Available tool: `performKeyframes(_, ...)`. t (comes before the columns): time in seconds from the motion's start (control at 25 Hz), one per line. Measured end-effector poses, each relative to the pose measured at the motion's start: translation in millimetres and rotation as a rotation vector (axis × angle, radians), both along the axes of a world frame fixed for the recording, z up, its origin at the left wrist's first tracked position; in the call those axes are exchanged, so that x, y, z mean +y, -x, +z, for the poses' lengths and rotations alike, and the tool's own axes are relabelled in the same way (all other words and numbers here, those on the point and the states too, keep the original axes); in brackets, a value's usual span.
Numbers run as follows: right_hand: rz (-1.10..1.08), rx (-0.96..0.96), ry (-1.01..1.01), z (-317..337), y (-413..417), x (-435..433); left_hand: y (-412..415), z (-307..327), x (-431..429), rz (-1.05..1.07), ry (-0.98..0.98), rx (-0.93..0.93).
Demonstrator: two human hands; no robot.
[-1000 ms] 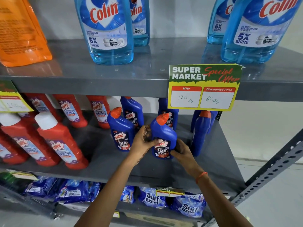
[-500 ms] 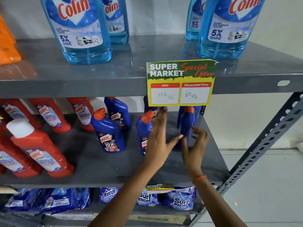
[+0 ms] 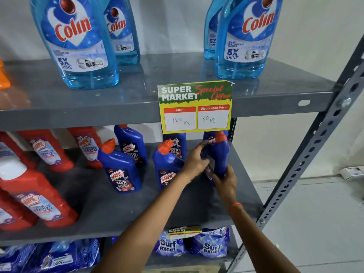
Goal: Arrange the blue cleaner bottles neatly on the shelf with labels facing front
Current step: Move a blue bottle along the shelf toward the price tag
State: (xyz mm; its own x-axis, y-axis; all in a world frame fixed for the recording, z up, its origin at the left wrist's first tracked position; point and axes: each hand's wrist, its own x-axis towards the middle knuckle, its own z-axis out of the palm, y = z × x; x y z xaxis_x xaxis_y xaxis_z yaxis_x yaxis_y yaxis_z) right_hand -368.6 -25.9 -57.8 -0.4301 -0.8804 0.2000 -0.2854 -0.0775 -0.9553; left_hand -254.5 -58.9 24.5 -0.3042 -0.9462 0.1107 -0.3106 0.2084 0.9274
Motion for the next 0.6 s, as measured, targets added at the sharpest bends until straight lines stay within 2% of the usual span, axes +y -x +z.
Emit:
performKeyframes(0.12,0.157,-0.135,-0.007,10,26,8,-3,15,-12,-0.141,-0.033,-0.035)
performKeyframes(0.24,0.321,-0.163,-0.012,25,42,14,-3,30,-20,-0.256,-0.091,-0.065)
performKeyframes(0.32,0.361,-0.191,-0.026,32,46,14,0,37,-21,-0.236,-0.083,-0.053)
performKeyframes(0.4,0.328,-0.196,-0.013,40,44,16,9,36,-15,-0.118,-0.059,0.023)
performKeyframes(0.48,0.253,-0.087,-0.010,42,35,20,17,35,-10,0.073,-0.040,0.044)
performKeyframes(0.6,0.091,0.306,-0.109,30,12,26,27,32,-4,0.268,-0.058,-0.002)
